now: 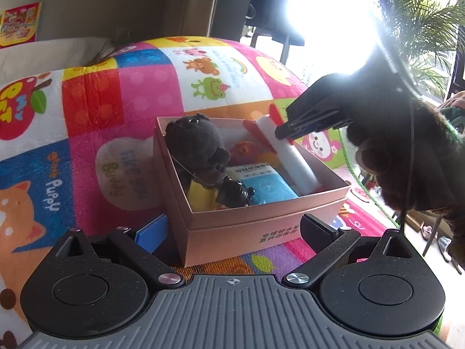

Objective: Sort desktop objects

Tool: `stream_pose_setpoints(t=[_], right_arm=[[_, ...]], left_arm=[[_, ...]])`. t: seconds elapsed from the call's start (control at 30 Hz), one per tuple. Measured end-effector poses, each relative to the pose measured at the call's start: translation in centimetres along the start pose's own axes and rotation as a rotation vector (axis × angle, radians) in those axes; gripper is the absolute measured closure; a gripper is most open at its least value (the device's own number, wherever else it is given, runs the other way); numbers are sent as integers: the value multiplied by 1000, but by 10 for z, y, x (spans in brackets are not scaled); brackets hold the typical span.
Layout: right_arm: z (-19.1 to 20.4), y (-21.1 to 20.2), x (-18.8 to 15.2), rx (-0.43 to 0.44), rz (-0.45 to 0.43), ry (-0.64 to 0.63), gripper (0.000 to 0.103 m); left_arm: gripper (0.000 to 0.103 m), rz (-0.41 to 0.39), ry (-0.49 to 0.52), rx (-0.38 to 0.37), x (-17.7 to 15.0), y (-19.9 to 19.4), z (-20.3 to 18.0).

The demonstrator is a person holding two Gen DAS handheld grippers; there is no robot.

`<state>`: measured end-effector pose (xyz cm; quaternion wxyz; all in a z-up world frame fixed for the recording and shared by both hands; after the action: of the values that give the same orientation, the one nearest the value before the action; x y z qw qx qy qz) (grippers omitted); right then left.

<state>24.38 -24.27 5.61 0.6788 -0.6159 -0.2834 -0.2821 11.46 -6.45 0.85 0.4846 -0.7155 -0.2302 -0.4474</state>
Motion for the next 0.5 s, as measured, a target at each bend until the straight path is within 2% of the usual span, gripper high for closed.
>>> stream_pose_setpoints(t=[0.07, 0.17, 0.27, 0.33, 0.4, 0.47, 0.5], right_arm=[[0, 17, -9, -27, 44, 2, 90], [1, 28, -15, -70, 8, -20, 90], [1, 23, -12, -34, 37, 0, 85], [-4, 11, -10, 15, 23, 9, 79], [-13, -3, -8, 53, -15, 43, 69], [-25, -14, -7, 71, -54, 89, 37], [-30, -17, -8, 73, -66, 106, 32]], left_arm=[[3, -2, 3, -4, 0, -1, -1], [3, -6, 7, 4, 0, -3, 1], [3, -1, 1, 19, -1, -2, 4], [3, 3, -2, 24, -1, 0, 5], [3, 9, -2, 21, -1, 2, 5], [3, 13, 4, 14, -1, 3, 2], [3, 13, 8, 11, -2, 3, -1]])
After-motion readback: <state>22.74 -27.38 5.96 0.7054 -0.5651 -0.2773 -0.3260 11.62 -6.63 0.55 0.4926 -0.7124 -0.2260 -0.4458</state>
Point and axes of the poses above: each gripper's, at about its wrist camera, not at the fingertips, and y roughly the way its jaws point, z to its left, x to its top, the point moved 6 cm from there along y, roughly the way its jaws point, and after that the axes turned 4 degrees about y, right-handed, at the moved point
